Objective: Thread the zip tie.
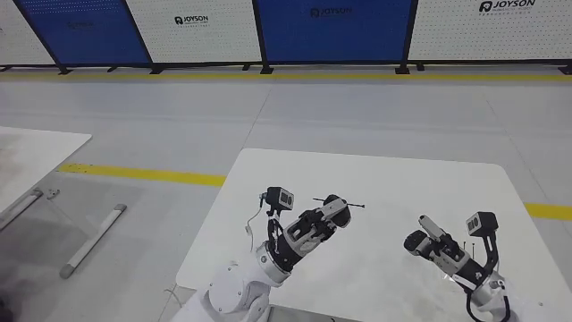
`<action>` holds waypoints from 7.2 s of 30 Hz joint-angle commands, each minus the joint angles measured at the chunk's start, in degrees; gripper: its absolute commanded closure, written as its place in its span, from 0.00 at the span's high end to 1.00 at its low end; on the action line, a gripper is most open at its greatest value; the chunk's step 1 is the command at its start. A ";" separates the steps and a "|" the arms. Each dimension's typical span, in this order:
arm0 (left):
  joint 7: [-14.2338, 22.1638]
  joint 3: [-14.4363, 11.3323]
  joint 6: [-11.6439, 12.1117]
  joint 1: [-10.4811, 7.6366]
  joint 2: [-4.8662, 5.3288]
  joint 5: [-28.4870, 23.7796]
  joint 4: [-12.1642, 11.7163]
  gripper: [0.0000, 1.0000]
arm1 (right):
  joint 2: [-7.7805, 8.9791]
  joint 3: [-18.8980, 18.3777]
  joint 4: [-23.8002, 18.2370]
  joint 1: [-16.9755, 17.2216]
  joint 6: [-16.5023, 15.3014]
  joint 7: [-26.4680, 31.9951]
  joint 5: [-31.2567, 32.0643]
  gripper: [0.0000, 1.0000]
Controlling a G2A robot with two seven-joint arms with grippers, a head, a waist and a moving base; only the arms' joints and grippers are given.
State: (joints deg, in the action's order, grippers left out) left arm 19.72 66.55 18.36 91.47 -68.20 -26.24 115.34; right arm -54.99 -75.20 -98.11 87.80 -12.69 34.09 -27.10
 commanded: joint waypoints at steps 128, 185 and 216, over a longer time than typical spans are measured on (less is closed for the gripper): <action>-4.51 -6.27 -7.29 -2.07 -0.29 13.73 -9.01 0.00 | 4.01 -11.06 -2.64 -6.39 7.54 35.03 23.06 1.00; -4.51 -6.27 -7.29 -2.07 -0.29 13.73 -9.01 0.00 | 6.66 1.00 4.93 -23.86 18.71 45.55 44.82 1.00; -4.51 -6.27 -7.29 -2.07 -0.29 13.73 -9.01 0.00 | 5.97 7.07 9.46 -29.14 28.88 45.14 52.61 0.99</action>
State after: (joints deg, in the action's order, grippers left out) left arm 15.21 60.29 11.08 89.39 -68.49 -12.51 106.33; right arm -48.96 -68.32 -89.12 59.07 16.66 79.10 25.92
